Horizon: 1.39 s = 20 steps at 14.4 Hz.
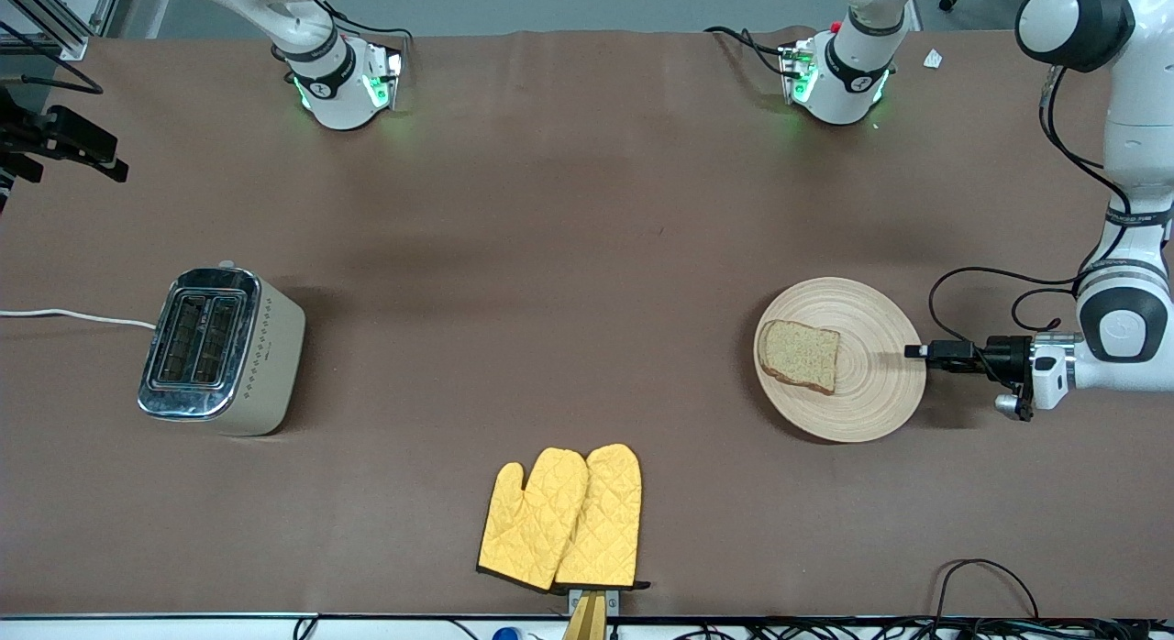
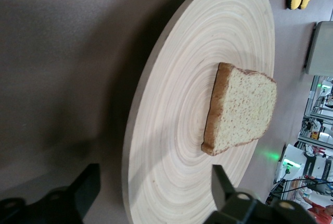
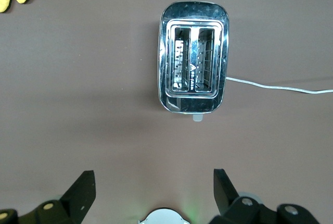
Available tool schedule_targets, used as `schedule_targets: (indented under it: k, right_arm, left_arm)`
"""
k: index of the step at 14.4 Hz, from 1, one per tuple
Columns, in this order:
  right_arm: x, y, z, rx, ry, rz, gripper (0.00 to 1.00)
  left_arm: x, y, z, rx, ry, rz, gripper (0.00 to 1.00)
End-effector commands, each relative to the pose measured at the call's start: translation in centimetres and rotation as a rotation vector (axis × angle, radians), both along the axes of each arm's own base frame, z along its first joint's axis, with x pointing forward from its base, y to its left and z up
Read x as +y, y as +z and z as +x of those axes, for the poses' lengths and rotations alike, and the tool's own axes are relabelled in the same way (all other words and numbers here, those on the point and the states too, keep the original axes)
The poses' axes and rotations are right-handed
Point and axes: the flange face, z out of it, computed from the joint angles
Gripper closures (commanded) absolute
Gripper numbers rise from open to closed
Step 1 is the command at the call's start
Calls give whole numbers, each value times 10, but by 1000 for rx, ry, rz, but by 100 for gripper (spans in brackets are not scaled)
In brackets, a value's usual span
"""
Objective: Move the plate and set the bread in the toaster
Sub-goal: 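Push the plate with the left gripper while the right gripper approaches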
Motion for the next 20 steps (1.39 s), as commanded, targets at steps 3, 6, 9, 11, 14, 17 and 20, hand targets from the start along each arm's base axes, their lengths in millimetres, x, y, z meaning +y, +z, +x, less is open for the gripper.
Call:
schedule_targets:
  k: [3,6,9,11,14,17,20]
  right_arm:
    - [1,4,-6,-7,0,-3,0]
    - [-1,4,-7,-5,0,-3,0]
    - [1,0,-6,1,0,0,0]
    - [14,-5,-3,10,16,68,0]
    - [49,-32,13,39,26,107,0]
    - [94,-72,30,54,-33,91,0]
    - [124,-127,43,50,-80,80,0]
  left_arm:
    - [-2,2,5,-40,-21,-9,72]
    - [-3,2,6,-74,-46,-16,98]
    - [-1,1,5,-95,-59,-25,100]
    - [-8,8,9,-117,-79,-30,100]
    - [-43,33,22,-119,-94,-59,100]
    - [-106,55,34,-34,-66,-104,100]
    - [-174,75,46,23,-9,-133,100]
